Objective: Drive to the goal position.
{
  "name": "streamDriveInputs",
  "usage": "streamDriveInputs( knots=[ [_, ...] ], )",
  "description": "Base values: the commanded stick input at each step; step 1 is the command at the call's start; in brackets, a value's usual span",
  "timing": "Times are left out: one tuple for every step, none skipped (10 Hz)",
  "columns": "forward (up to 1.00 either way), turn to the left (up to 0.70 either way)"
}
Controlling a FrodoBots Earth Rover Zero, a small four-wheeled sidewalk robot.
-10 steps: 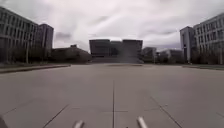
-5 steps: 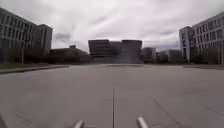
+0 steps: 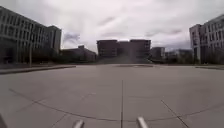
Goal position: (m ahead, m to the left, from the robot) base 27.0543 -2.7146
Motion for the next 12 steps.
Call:
streamDriveInputs(
  knots=[
    [1.00,0.00],
    [1.00,0.00],
    [1.00,0.00],
    [1.00,0.00],
    [1.00,0.19],
    [1.00,0.40],
    [1.00,0.40],
    [1.00,0.40],
    [1.00,0.37],
    [1.00,0.01],
    [1.00,0.00],
    [1.00,0.00]
  ],
)
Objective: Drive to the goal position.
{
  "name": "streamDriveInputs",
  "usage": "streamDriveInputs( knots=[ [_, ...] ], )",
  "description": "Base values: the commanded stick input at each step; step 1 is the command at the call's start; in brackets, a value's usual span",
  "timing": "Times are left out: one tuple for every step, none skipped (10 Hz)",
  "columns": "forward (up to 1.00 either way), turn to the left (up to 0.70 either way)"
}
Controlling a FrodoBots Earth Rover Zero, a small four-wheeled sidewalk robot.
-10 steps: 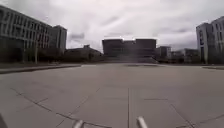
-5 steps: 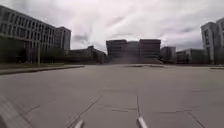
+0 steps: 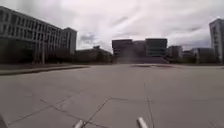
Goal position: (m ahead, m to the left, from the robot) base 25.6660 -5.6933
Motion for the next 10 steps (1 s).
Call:
streamDriveInputs(
  knots=[
    [1.00,0.00],
    [1.00,0.00],
    [1.00,0.00],
    [1.00,0.00],
    [1.00,0.00],
    [1.00,0.00],
    [1.00,0.00],
    [1.00,0.00],
    [1.00,0.00],
    [1.00,0.00]
  ],
)
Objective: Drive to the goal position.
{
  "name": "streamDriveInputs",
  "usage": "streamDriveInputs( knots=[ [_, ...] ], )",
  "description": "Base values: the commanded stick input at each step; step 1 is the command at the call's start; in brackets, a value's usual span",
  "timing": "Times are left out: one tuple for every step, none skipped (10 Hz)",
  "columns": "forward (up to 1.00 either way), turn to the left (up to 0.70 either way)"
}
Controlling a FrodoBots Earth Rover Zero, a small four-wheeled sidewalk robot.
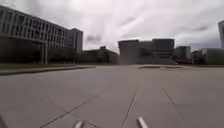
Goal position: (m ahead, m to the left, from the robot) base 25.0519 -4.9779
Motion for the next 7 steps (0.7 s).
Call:
streamDriveInputs(
  knots=[
    [1.00,0.00],
    [1.00,0.00],
    [1.00,0.00],
    [1.00,-0.02],
    [1.00,-0.15],
    [1.00,-0.32],
    [1.00,-0.07]
  ],
)
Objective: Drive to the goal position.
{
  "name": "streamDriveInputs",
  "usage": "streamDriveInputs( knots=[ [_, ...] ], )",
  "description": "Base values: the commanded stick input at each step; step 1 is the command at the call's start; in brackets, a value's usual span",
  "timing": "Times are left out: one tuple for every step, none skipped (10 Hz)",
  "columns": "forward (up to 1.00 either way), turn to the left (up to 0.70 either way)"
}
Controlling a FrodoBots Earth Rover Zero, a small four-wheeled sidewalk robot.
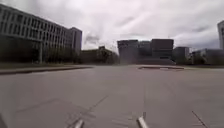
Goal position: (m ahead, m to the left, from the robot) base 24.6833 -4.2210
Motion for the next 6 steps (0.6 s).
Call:
streamDriveInputs(
  knots=[
    [1.00,0.00],
    [1.00,0.00],
    [1.00,0.00],
    [1.00,0.00],
    [1.00,0.00],
    [1.00,0.00]
  ],
)
